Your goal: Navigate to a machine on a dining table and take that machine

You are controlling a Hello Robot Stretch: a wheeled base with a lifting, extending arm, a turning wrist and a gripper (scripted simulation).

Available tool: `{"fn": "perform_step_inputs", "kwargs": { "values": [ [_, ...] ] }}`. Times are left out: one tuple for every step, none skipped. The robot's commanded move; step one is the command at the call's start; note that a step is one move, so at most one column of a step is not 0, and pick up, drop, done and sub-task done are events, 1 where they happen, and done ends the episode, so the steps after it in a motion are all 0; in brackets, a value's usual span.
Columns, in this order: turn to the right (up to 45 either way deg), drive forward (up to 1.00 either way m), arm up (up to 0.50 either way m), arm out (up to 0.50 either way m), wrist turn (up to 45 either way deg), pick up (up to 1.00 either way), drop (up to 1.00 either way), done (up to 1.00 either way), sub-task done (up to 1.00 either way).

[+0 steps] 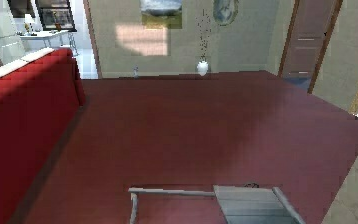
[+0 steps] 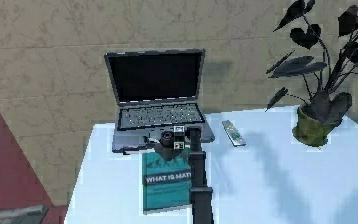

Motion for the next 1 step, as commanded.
{"fn": "perform_step_inputs", "kwargs": {
  "values": [
    [0.0,0.00,0.00,0.00,0.0,0.00,0.00,1.00,0.00]
  ]
}}
